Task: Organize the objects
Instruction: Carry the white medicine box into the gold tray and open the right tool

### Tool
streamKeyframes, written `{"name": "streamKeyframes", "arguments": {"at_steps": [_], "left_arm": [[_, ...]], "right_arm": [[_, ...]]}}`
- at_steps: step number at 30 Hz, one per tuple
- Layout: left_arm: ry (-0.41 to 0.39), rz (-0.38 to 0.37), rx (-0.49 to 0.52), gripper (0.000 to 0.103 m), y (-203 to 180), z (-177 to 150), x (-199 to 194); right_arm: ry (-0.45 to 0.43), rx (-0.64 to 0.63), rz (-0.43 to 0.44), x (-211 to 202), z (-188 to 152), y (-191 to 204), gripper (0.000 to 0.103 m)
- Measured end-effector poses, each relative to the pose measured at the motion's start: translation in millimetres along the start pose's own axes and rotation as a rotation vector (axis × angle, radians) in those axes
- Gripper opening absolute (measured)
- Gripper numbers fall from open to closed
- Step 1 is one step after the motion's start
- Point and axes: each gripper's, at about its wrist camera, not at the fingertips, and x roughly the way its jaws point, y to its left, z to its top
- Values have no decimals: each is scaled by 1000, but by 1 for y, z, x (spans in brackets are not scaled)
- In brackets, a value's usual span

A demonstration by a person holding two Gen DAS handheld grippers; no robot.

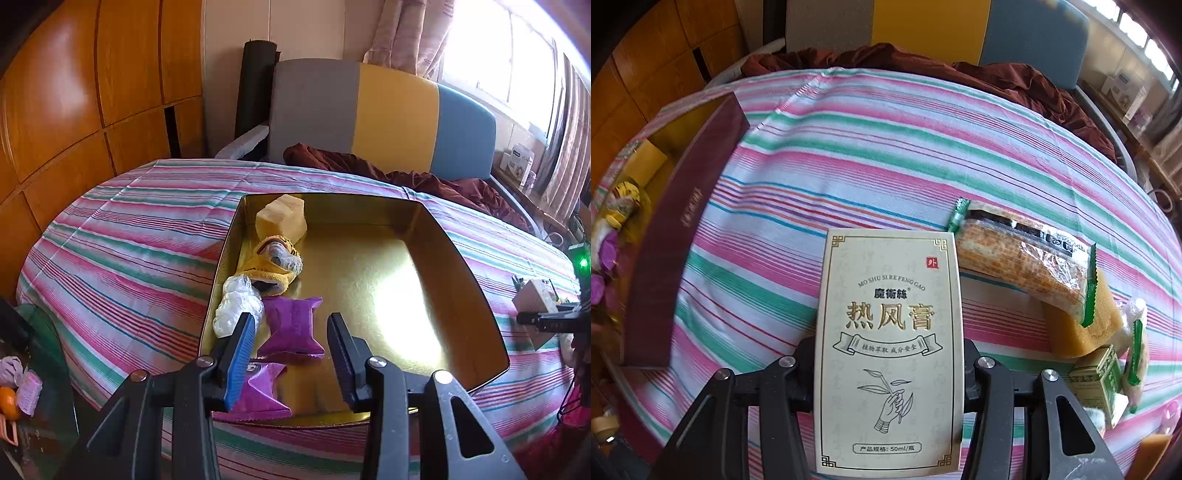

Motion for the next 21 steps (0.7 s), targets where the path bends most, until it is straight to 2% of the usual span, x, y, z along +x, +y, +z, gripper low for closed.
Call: {"name": "streamKeyframes", "arguments": {"at_steps": [7,12,17,21], "left_arm": [[13,4,-22,41,10,-6,4],[17,15,-52,41,23,-8,5],[4,37,-91,41,40,-9,0],[-4,60,-134,41,58,-9,-2]], "right_arm": [[-100,44,109,-41,19,34,52],[-167,5,253,-69,36,98,52],[-148,-82,344,-66,45,169,52],[-93,-103,364,-42,51,210,53]]}}
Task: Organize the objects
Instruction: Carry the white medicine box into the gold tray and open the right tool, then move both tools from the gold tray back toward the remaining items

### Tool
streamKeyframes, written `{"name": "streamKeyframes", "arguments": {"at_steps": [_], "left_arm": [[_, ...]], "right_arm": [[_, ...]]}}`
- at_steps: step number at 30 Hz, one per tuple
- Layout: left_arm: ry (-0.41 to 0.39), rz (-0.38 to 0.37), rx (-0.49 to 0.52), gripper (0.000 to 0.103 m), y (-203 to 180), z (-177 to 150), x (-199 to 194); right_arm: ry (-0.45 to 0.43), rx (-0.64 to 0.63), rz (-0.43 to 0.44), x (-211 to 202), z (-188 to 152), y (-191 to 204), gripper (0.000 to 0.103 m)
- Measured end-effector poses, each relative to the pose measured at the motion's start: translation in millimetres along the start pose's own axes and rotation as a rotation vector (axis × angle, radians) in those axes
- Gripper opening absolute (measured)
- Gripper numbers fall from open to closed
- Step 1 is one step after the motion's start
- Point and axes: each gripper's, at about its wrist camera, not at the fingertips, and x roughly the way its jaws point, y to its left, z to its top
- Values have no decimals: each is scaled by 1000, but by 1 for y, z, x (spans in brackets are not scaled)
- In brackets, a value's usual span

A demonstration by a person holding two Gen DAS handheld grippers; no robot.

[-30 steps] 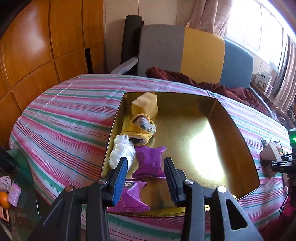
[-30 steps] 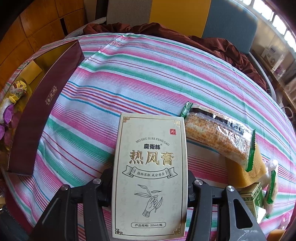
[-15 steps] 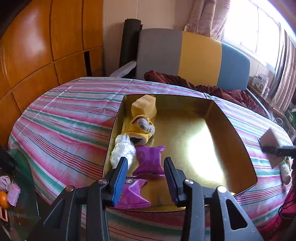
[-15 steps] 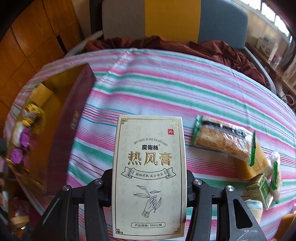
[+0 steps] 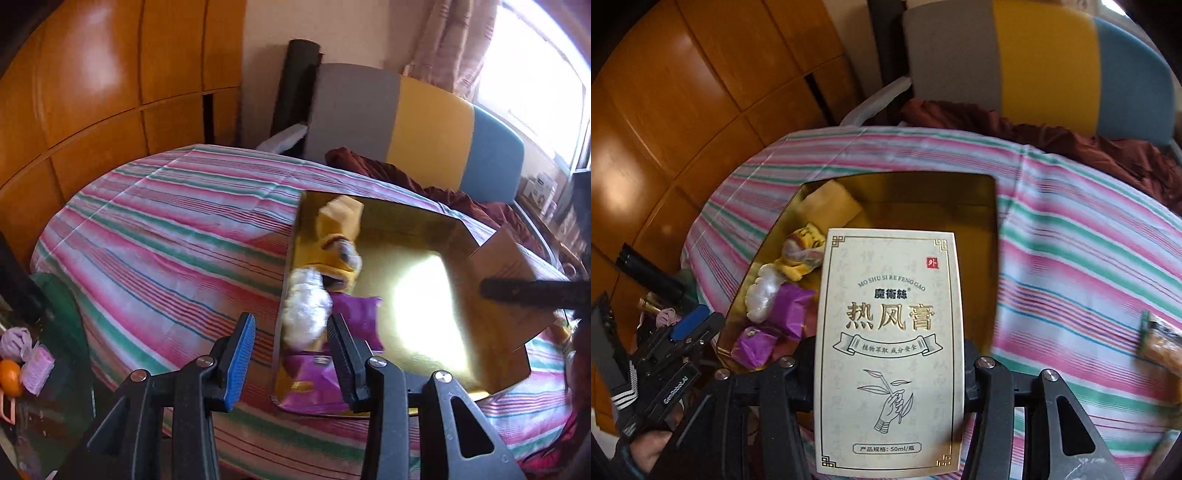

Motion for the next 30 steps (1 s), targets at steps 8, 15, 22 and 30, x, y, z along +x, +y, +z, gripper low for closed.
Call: {"name": "streamKeyframes", "arguments": {"at_steps": [8,15,22,30], "left_arm": [[11,4,-36,41,14,-2,5],[16,-3,-36,41,14,-3,8],[-2,-12,-21,41,8,-2,0],[-27,-43,28,41,-9,1,-11]], "right_arm": [[150,131,72,74,-5,26,67],[166,156,198,80,-19,36,73],[136,143,249,67,-28,35,76],[15,86,126,18,-30,18,88]]}}
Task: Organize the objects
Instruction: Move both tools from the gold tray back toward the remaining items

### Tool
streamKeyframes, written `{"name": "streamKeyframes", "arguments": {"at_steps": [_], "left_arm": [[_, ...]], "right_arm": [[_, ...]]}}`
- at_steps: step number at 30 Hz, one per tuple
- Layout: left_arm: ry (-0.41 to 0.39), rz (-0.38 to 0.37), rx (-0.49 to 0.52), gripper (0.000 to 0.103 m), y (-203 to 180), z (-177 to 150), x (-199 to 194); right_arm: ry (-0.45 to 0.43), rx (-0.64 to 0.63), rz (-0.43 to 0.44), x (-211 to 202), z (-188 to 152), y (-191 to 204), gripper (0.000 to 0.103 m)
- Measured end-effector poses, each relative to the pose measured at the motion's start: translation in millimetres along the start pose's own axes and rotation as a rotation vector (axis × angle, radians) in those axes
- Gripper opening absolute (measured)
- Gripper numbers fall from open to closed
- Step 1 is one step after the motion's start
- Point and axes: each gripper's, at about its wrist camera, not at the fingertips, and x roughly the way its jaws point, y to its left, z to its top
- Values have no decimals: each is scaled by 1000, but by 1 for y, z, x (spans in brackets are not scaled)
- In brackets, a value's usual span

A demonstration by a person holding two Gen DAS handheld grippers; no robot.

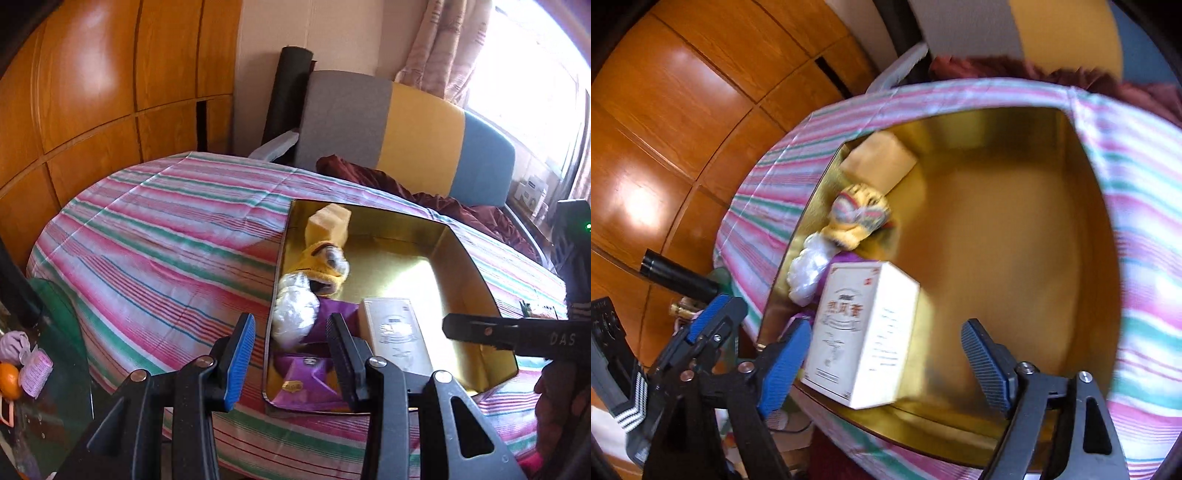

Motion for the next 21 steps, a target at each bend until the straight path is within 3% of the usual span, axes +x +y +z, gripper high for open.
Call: {"name": "streamKeyframes", "arguments": {"at_steps": [11,16,21], "left_arm": [[-19,-56,95,41,-34,2,-12],[-25,-98,156,41,-58,5,-16],[-9,-181,231,41,-95,4,-14]], "right_arm": [[-77,-17,-174,-61,-18,-61,94],[-113,37,-259,-100,-26,-106,94],[-199,196,-381,-157,-40,-177,95]]}}
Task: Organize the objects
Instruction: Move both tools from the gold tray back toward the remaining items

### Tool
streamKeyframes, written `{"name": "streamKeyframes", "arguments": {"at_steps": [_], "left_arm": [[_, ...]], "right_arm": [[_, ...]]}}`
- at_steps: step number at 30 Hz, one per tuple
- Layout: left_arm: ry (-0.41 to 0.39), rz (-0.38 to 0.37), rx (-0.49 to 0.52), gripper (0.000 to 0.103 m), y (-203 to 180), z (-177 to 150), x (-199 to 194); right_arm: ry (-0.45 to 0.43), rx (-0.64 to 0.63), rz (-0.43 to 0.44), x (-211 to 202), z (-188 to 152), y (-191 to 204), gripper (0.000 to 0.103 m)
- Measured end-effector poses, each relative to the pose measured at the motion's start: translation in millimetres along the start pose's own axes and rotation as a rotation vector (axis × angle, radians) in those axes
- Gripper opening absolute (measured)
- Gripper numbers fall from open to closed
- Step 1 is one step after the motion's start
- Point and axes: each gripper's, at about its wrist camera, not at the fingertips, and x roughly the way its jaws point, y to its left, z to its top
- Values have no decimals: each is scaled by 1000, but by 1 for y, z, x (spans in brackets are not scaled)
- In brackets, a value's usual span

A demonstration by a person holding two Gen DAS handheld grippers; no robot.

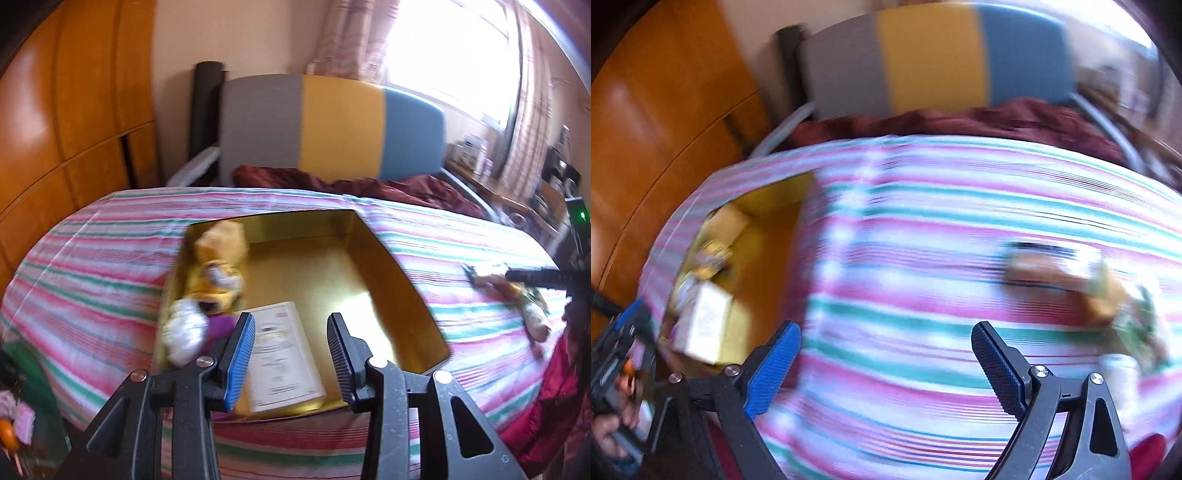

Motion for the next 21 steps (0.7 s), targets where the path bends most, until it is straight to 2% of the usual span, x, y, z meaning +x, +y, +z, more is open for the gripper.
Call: {"name": "streamKeyframes", "arguments": {"at_steps": [8,11,14,18,21], "left_arm": [[42,-161,150,41,-80,8,20],[73,-240,203,41,-111,8,28],[121,-343,254,41,-148,9,40],[190,-433,288,41,-192,4,58],[231,-450,318,41,-217,-1,69]], "right_arm": [[-131,418,-165,-48,-4,-149,100],[-177,577,-117,-53,-16,-189,100],[-250,709,-5,-61,-27,-213,100],[-340,736,69,-71,-33,-218,101],[-352,740,116,-69,-33,-216,103]]}}
